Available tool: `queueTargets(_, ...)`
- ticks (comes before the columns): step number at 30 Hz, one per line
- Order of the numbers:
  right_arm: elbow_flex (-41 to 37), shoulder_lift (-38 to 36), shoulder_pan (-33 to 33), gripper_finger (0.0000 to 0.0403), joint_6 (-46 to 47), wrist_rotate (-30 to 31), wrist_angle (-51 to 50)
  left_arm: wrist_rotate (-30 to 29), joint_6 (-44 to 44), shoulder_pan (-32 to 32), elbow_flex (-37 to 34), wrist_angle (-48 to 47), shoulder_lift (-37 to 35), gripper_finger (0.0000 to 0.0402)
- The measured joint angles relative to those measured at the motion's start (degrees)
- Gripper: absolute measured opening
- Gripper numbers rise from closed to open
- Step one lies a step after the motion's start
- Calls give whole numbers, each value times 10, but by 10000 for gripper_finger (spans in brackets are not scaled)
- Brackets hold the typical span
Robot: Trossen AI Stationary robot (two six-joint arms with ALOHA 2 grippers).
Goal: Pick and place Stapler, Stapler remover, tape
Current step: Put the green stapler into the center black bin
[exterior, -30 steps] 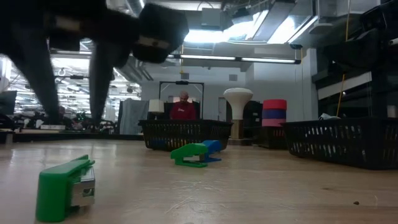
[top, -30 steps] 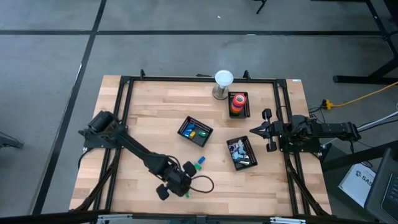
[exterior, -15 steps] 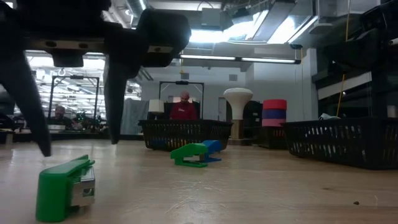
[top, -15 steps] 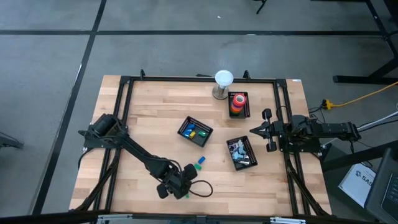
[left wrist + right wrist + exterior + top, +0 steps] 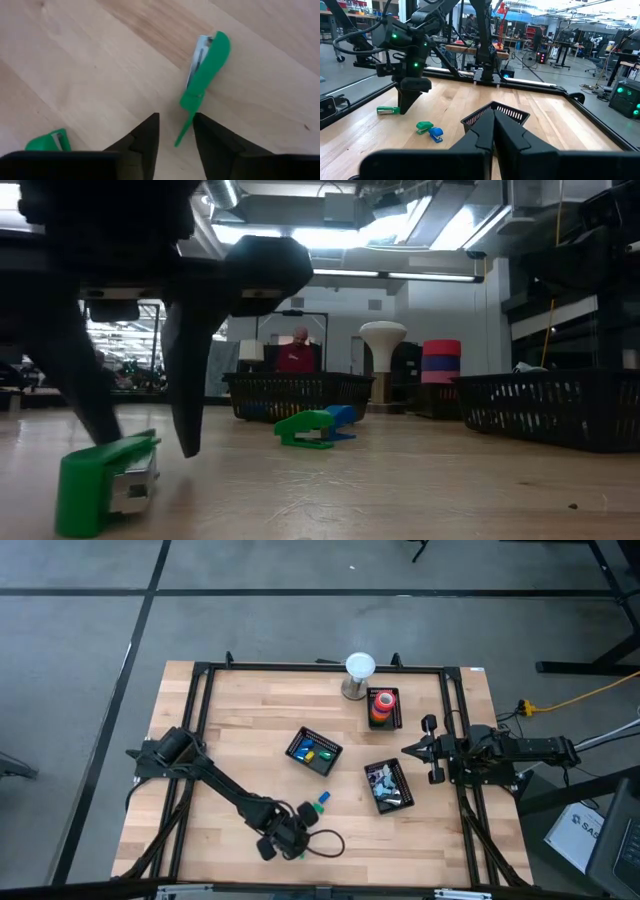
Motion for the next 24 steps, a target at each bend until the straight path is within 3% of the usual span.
queueTargets(10,0,0,0,14,0,0,0,1,-68,-5,-1,-14,0,9)
queueTargets(18,0,0,0,14,0,0,0,-14,-91,-7,-2,-25,-4,5)
queueTargets(24,0,0,0,14,0,0,0,-74,-108,-6,-4,-50,-36,5)
